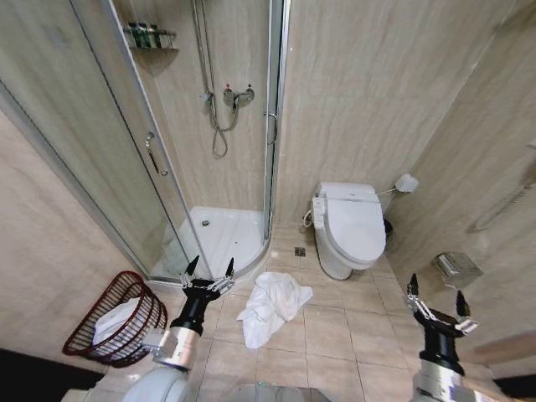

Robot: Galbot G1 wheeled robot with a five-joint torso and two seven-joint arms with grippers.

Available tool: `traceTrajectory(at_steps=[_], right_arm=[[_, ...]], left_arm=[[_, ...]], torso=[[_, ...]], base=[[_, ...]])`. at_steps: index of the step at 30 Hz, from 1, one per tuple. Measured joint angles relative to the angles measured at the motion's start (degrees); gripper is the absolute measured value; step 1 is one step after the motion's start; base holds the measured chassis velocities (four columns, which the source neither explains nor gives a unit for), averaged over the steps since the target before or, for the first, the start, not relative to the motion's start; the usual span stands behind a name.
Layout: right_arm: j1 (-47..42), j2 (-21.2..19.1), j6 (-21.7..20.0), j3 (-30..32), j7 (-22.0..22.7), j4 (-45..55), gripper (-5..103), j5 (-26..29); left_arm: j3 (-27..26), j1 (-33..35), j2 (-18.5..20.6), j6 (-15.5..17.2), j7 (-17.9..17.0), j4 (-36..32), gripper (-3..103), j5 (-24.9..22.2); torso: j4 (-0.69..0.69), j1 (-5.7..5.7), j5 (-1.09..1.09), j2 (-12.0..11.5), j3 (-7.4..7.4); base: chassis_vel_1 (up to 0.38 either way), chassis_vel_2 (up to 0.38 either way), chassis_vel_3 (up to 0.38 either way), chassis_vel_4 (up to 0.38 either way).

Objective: Discard the used towel into the hamper.

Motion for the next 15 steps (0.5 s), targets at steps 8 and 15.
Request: traceTrajectory(at_steps=[8,15], right_arm=[[0.16,0.26,0.56,-0.22,0.27,-0.28,100,-0.67],[-0.01,0.10,1.20,-0.15,0.37,-0.94,100,-0.75]], left_arm=[[0.00,0.00,0.00,0.00,0.00,0.00,100,0.00],[0.00,0.00,0.00,0.00,0.00,0.00,100,0.00]], torso=[[0.00,-1.08,0.00,-2.42,-1.35],[-0.01,-1.96,0.00,-4.43,-2.48]], base=[[0.000,0.000,0.000,0.000],[0.000,0.000,0.000,0.000]])
